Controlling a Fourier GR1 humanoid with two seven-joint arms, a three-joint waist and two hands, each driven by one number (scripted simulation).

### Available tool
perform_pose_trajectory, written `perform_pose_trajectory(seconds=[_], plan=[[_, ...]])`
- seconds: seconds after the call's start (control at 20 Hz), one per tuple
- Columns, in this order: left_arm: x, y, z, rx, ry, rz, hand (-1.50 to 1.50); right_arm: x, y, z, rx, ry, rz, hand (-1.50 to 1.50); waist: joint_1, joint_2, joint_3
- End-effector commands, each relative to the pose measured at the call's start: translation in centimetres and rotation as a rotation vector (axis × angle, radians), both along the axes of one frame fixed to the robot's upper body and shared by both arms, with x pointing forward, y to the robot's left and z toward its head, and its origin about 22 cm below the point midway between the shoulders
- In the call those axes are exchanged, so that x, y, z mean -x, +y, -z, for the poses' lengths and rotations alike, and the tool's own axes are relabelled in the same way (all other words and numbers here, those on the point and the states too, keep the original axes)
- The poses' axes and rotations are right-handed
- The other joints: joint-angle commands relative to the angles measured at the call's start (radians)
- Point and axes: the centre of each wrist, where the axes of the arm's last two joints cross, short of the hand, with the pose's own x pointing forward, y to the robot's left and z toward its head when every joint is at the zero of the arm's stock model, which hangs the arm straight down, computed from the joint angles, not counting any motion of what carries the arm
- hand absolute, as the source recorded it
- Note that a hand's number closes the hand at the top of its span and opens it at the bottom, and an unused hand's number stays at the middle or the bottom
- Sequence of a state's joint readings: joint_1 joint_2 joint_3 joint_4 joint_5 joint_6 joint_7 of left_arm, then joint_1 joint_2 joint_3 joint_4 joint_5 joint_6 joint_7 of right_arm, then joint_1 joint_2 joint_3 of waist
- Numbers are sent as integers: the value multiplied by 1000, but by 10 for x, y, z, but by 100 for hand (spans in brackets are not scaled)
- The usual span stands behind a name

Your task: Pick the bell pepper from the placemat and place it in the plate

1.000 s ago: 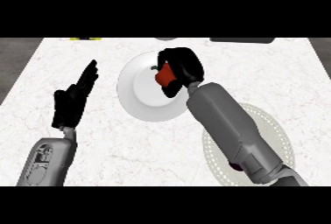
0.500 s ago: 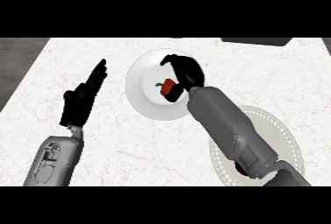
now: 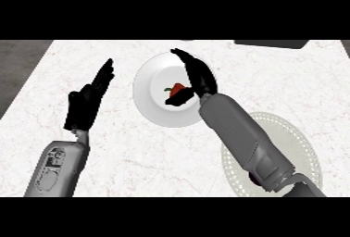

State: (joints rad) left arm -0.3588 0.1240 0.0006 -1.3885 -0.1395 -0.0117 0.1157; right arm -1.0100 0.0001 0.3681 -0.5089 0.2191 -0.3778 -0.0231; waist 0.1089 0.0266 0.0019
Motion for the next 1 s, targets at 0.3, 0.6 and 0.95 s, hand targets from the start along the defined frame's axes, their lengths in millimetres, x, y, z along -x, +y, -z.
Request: perform_pose_trajectory(seconds=[0.3,0.6,0.95], plan=[[10,16,18,-1,13,-81,0,-13,-41,4,-340,-48,203,-150,-82,-15,-1],[24,38,28,15,30,-97,0,-23,-127,2,-403,-68,218,-150,-98,-22,-2],[30,35,14,-17,24,-94,0,-22,-200,6,-389,-52,199,-150,-79,-17,-1]])
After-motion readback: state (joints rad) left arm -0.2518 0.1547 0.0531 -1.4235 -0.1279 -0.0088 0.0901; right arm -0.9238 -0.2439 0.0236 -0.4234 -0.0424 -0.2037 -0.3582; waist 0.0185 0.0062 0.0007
